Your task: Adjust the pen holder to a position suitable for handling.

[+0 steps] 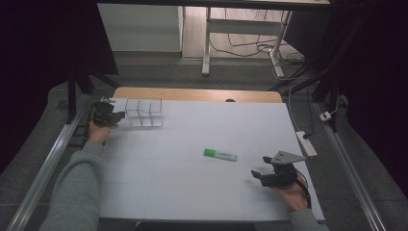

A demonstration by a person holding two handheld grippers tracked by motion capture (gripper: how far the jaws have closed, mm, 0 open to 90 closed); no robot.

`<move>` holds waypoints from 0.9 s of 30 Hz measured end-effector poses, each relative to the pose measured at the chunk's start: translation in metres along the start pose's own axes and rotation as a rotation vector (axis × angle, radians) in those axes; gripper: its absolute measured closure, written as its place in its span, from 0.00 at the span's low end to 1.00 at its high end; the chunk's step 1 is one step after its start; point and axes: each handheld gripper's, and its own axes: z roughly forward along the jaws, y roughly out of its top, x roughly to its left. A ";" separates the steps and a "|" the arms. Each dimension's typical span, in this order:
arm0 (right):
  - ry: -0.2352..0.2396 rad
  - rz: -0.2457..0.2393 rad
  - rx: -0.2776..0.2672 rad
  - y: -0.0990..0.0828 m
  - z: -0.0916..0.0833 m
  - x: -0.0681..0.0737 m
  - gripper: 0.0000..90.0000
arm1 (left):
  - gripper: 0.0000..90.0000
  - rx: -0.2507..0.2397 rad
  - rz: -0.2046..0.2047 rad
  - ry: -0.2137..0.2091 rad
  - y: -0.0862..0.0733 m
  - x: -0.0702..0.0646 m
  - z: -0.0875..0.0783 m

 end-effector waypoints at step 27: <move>-0.009 -0.006 0.009 -0.001 0.000 0.000 0.27 | 0.99 0.010 0.024 -0.024 0.006 -0.005 0.010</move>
